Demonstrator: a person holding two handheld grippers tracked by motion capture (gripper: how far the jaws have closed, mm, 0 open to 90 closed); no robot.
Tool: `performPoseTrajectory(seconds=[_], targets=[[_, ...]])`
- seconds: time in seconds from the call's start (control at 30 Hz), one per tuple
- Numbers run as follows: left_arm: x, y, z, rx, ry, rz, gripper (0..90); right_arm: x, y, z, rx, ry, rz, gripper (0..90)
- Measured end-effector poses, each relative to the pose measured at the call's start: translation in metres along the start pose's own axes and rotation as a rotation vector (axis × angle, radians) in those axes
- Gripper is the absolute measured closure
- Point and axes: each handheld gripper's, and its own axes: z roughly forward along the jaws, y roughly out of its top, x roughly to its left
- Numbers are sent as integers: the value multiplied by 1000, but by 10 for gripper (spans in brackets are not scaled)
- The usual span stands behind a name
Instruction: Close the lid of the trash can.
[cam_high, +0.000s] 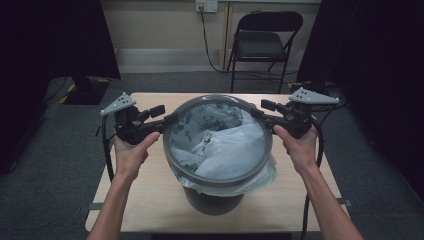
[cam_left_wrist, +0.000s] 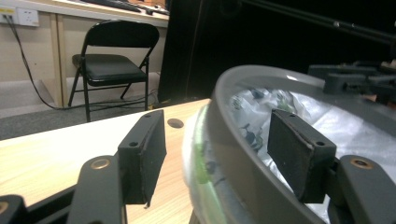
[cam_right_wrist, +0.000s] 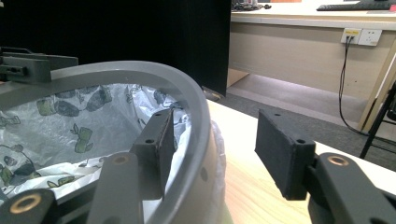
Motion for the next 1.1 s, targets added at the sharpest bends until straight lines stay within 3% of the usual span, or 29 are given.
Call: performPoseTrajectory(seconds=[0.1, 0.17, 0.27, 0.37, 0.5, 0.6, 0.8, 0.97, 1.1], targets=[[4, 3, -8, -38, 22, -5, 345, -3, 0, -3, -14, -20, 7, 412], [5, 5, -12, -47, 52, 16, 337, -5, 0, -5, -21, -34, 11, 390], [10, 4, -16, -43, 81, 20, 310, -10, -2, -8, -36, -49, 37, 314], [15, 1, -20, -37, 105, 23, 301, -14, -4, -12, -58, -39, 70, 299], [23, -5, -24, -32, 121, 12, 296, -16, -6, -16, -70, -43, 85, 296], [27, -11, -27, -17, 140, 15, 290, -17, -7, -21, -76, -67, 69, 293], [32, -26, -30, 18, 184, 8, 249, -30, -22, -28, -43, -125, 91, 251], [36, -42, -33, 65, 178, 17, 191, -35, -40, -33, 11, -162, 81, 215], [38, -54, -37, 116, 227, 30, 185, -38, -53, -38, 45, -193, 84, 185]])
